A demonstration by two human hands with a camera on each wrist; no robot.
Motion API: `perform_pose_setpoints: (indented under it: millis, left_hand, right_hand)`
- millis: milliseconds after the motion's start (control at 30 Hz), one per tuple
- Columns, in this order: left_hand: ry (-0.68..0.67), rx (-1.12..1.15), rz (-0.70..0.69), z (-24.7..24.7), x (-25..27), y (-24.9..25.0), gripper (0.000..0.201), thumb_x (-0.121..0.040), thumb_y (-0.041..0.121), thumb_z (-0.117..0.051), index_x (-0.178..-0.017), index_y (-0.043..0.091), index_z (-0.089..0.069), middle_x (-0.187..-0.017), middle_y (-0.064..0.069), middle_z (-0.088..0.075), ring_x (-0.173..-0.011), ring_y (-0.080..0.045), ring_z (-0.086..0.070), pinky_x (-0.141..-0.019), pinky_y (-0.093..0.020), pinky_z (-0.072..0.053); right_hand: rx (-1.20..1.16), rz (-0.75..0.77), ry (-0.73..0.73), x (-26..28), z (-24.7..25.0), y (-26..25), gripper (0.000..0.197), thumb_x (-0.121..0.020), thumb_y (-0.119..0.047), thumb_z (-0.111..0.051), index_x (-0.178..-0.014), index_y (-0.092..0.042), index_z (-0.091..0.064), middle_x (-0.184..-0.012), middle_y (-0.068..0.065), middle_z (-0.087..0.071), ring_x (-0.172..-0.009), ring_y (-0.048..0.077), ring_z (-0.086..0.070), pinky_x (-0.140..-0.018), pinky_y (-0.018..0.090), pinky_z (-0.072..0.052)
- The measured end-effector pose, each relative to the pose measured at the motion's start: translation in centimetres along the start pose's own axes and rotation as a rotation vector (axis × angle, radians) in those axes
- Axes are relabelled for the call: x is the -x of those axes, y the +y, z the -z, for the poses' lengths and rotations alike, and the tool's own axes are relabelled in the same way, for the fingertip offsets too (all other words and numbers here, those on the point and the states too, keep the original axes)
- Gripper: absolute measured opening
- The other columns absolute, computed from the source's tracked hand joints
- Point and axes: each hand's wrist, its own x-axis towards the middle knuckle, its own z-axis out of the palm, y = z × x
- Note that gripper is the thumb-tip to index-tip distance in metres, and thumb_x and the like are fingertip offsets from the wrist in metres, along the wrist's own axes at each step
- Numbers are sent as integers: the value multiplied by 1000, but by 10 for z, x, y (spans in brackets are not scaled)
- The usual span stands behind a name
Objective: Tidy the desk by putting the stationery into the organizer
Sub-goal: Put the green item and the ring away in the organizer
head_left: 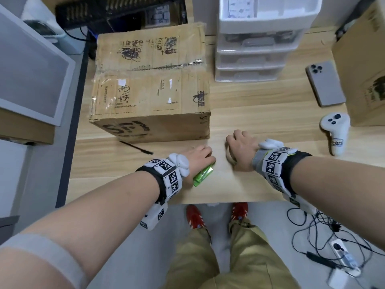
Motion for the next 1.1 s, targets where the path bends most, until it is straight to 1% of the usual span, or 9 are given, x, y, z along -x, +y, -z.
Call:
perform_pose_setpoints:
  millis: [100,200,334,434,534,634,801,901,1102]
  left_hand:
    - [-63,-44,-11,4,-2,3,80,-65,28,-81,-134,18,-43,-132,-7,-38,-120,-26,-39,-90,-39,-45]
    - [-91,-50,-11,11,-6,4,82,-60,28,-82,-131,19,-43,-129,-5,-39,-116,-25,-39,-89,-40,-47]
    - [-126,-77,0,14,-11,8,73,-68,22,-80,-131,16,-44,-131,-6,-41,-115,-25,-41,-91,-40,-49]
    - [-113,-42,26,14,-16,16,73,-64,33,-83,-125,15,-47,-123,-4,-44,-109,-22,-42,-87,-37,-50]
    - [-82,-28,48,28,-27,22,68,-69,30,-82,-125,12,-48,-125,-6,-43,-113,-23,-41,-82,-33,-47]
    - [-116,-23,74,36,-39,25,59,-84,18,-72,-135,9,-43,-135,-11,-40,-124,-27,-38,-93,-37,-43]
    - [-168,-36,62,37,-40,20,76,-74,25,-83,-136,9,-41,-134,-12,-39,-124,-29,-39,-90,-37,-42]
    - [-192,-28,41,35,-35,15,83,-66,32,-87,-133,12,-41,-131,-10,-40,-118,-27,-40,-93,-40,-48]
    - [-165,16,72,16,-25,21,80,-59,40,-84,-123,16,-43,-122,-6,-43,-107,-23,-43,-87,-39,-49]
  right_hand:
    - [-33,36,-1,-1,-1,5,76,-63,-39,-80,-123,-18,-39,-121,7,-41,-108,26,-47,-82,42,-52]
    - [-88,73,1,-2,0,16,87,-56,-50,-83,-124,-20,-37,-120,5,-41,-109,26,-47,-80,42,-51]
    - [-165,132,117,1,4,28,87,-58,-63,-70,-127,-19,-41,-122,5,-43,-112,27,-48,-91,42,-45]
    - [-356,178,269,0,9,35,67,-72,-51,-62,-126,-13,-48,-126,7,-45,-112,28,-50,-90,39,-46]
    - [-453,178,347,-4,22,43,58,-79,-42,-62,-126,-11,-50,-128,8,-47,-110,27,-51,-87,39,-49]
    - [-487,158,366,-7,30,49,53,-82,-38,-63,-126,-10,-50,-128,7,-47,-110,26,-52,-87,38,-49]
    - [-518,146,344,-9,30,60,50,-85,-35,-61,-127,-10,-49,-130,7,-44,-113,27,-50,-87,36,-48]
    - [-522,135,332,-11,27,62,49,-86,-35,-60,-127,-11,-48,-129,7,-44,-113,27,-50,-88,38,-48]
    - [-528,127,325,-15,22,50,45,-86,-27,-58,-128,-11,-48,-129,7,-44,-114,26,-50,-87,38,-48]
